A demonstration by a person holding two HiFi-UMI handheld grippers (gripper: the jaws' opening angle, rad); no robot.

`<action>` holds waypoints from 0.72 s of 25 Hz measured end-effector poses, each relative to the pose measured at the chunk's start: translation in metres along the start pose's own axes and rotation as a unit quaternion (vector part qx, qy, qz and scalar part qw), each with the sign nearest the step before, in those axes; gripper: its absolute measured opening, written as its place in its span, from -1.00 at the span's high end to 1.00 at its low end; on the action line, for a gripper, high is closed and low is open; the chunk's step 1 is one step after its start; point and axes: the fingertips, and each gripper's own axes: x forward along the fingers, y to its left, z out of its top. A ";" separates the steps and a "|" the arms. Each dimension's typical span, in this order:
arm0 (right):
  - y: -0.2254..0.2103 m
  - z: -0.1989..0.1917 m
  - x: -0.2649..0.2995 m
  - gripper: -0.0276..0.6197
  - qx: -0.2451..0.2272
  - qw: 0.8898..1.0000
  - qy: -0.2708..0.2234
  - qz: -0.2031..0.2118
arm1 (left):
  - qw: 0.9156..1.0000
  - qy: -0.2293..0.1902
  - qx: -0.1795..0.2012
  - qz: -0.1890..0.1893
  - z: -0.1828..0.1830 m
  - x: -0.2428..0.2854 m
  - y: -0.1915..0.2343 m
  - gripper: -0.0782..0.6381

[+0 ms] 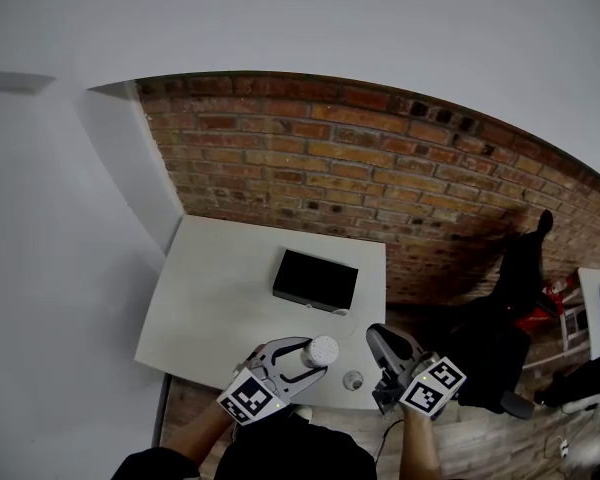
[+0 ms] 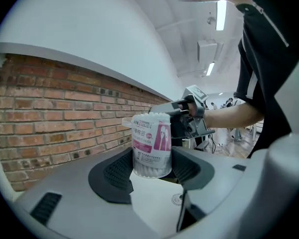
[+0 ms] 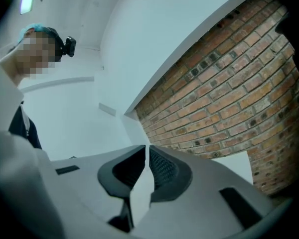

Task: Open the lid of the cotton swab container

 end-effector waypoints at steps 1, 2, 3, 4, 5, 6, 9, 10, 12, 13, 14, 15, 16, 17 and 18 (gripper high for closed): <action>0.000 0.000 -0.001 0.80 -0.001 1.000 -0.002 -0.003 | 1.000 -0.003 -0.009 0.007 0.000 -0.001 0.004 0.08; -0.001 0.000 -0.002 0.80 -0.004 1.000 -0.004 -0.010 | 1.000 -0.006 -0.019 0.016 0.001 -0.002 0.009 0.08; -0.003 -0.001 -0.003 0.80 -0.007 1.000 -0.005 -0.020 | 0.999 -0.008 -0.028 0.028 0.002 -0.003 0.015 0.08; -0.006 -0.002 -0.004 0.80 -0.010 0.999 -0.003 -0.034 | 0.999 -0.008 -0.032 0.042 0.002 -0.004 0.020 0.08; -0.010 -0.004 -0.004 0.80 -0.013 0.999 0.001 -0.050 | 0.998 -0.006 -0.034 0.057 0.002 -0.005 0.026 0.08; -0.014 -0.006 -0.005 0.80 -0.015 0.998 0.006 -0.066 | 0.997 -0.005 -0.034 0.071 0.002 -0.005 0.031 0.08; -0.024 -0.012 -0.007 0.82 -0.021 0.994 0.008 -0.106 | 0.995 -0.015 -0.040 0.094 0.004 -0.008 0.041 0.08; -0.025 -0.013 -0.008 0.83 -0.027 0.993 0.006 -0.118 | 0.994 -0.023 -0.042 0.098 0.006 -0.009 0.043 0.08; -0.027 -0.013 -0.010 0.84 -0.046 0.989 0.000 -0.139 | 0.993 -0.033 -0.044 0.107 0.008 -0.012 0.047 0.08; -0.026 -0.013 -0.011 0.85 -0.058 0.987 -0.004 -0.148 | 0.992 -0.035 -0.045 0.111 0.009 -0.013 0.049 0.08; -0.025 -0.013 -0.012 0.85 -0.074 0.985 -0.010 -0.157 | 0.992 -0.037 -0.046 0.114 0.009 -0.014 0.050 0.08; -0.024 -0.012 -0.013 0.85 -0.091 0.981 -0.015 -0.168 | 0.991 -0.037 -0.048 0.116 0.009 -0.014 0.052 0.08; -0.022 -0.010 -0.013 0.85 -0.111 0.977 -0.021 -0.179 | 0.991 -0.038 -0.049 0.118 0.009 -0.015 0.054 0.08; -0.019 -0.009 -0.013 0.85 -0.132 0.973 -0.025 -0.189 | 0.991 -0.038 -0.052 0.120 0.008 -0.015 0.055 0.08; -0.016 -0.008 -0.013 0.85 -0.150 0.969 -0.029 -0.196 | 0.990 -0.037 -0.054 0.121 0.008 -0.016 0.057 0.08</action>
